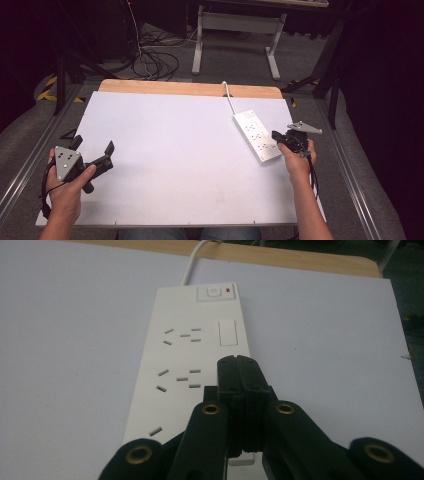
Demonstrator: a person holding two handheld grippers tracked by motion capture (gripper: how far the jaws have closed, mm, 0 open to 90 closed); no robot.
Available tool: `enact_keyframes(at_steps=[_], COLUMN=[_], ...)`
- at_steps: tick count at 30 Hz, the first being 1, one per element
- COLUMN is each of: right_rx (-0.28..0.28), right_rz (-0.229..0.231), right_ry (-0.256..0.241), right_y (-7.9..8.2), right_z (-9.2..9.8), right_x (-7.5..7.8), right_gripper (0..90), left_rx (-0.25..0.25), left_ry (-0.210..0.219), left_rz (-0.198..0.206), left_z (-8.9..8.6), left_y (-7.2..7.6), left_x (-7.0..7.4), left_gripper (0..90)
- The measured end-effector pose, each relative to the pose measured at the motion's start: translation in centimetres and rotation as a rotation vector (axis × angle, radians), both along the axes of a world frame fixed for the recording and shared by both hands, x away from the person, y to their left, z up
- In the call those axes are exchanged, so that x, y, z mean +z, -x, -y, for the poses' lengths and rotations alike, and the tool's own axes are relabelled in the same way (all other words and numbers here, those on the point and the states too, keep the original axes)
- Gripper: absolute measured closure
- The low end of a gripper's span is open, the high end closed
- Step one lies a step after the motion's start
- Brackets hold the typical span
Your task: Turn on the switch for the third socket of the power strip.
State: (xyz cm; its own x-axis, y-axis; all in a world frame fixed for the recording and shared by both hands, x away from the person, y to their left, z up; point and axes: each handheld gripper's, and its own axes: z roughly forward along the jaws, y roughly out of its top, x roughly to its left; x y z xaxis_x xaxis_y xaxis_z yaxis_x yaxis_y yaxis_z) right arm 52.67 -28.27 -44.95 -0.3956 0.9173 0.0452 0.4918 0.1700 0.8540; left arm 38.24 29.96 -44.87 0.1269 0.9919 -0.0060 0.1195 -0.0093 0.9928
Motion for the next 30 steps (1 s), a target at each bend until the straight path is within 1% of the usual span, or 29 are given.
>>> enact_keyframes(at_steps=[2, 8, 23, 30], right_rx=[0.003, 0.014, 0.018, 0.034], right_rz=[0.008, 0.035, 0.078, 0.117], right_ry=[-0.001, -0.029, -0.059, -0.080], right_y=[0.2, 1.2, 2.2, 3.0], right_z=[0.0, 0.0, 0.4, 0.4], right_x=[0.1, 0.9, 1.6, 2.3], right_gripper=[90.0, 89.8, 87.9, 85.8], left_rx=[0.003, -0.002, -0.006, -0.004], left_ry=[0.003, 0.004, 0.004, 0.004], left_rz=[0.002, 0.002, 0.003, 0.002], left_z=[0.0, 0.0, 0.1, 0.0], left_y=[0.0, 0.0, -0.1, -0.1], left_x=[0.0, 0.0, 0.1, 0.0], left_gripper=[6.1, 6.1, 6.1, 6.1])
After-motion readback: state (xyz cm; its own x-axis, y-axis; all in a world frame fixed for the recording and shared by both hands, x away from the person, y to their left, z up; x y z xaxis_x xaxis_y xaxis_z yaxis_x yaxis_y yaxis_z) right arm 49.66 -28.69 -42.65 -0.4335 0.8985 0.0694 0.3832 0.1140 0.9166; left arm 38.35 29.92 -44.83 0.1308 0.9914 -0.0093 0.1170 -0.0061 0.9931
